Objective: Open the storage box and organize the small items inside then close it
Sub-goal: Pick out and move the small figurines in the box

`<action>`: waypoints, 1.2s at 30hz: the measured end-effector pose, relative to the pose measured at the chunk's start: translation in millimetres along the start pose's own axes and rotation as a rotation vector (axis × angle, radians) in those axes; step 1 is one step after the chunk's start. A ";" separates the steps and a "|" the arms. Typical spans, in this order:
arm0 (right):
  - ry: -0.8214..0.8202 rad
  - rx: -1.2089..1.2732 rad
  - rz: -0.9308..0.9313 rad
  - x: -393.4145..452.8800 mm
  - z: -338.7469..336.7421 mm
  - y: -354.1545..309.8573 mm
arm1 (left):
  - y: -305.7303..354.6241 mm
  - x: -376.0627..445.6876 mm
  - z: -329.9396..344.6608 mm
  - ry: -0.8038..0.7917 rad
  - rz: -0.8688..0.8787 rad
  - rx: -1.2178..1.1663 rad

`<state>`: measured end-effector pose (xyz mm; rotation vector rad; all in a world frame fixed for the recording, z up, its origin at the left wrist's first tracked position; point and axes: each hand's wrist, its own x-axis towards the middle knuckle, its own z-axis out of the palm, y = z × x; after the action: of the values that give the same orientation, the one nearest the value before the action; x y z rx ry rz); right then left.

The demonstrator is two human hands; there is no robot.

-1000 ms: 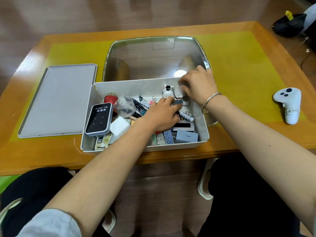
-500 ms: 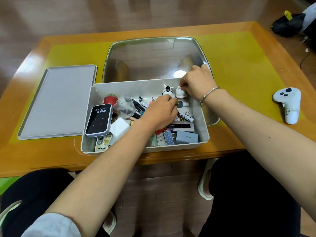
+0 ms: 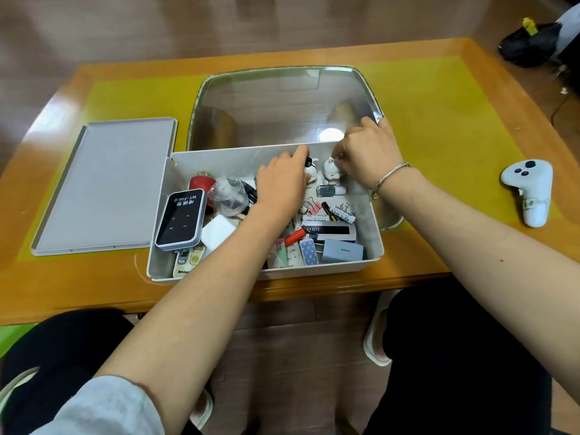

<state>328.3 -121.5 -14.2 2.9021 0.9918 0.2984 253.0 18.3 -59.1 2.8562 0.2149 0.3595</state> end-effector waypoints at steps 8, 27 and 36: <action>0.001 -0.027 0.047 -0.9 4.0 -4.0 | 3.1 9.7 -0.5 -0.007 0.014 0.096; -0.008 -0.027 0.004 -3.8 4.0 -4.1 | 7.2 8.1 7.2 -0.014 0.045 -0.058; -0.011 -0.028 0.019 -3.9 3.9 -3.7 | 6.4 7.0 4.8 -0.013 0.043 -0.034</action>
<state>323.9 -121.0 -19.1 2.8857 0.9517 0.2944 261.7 12.3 -60.3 2.8322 0.1442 0.3496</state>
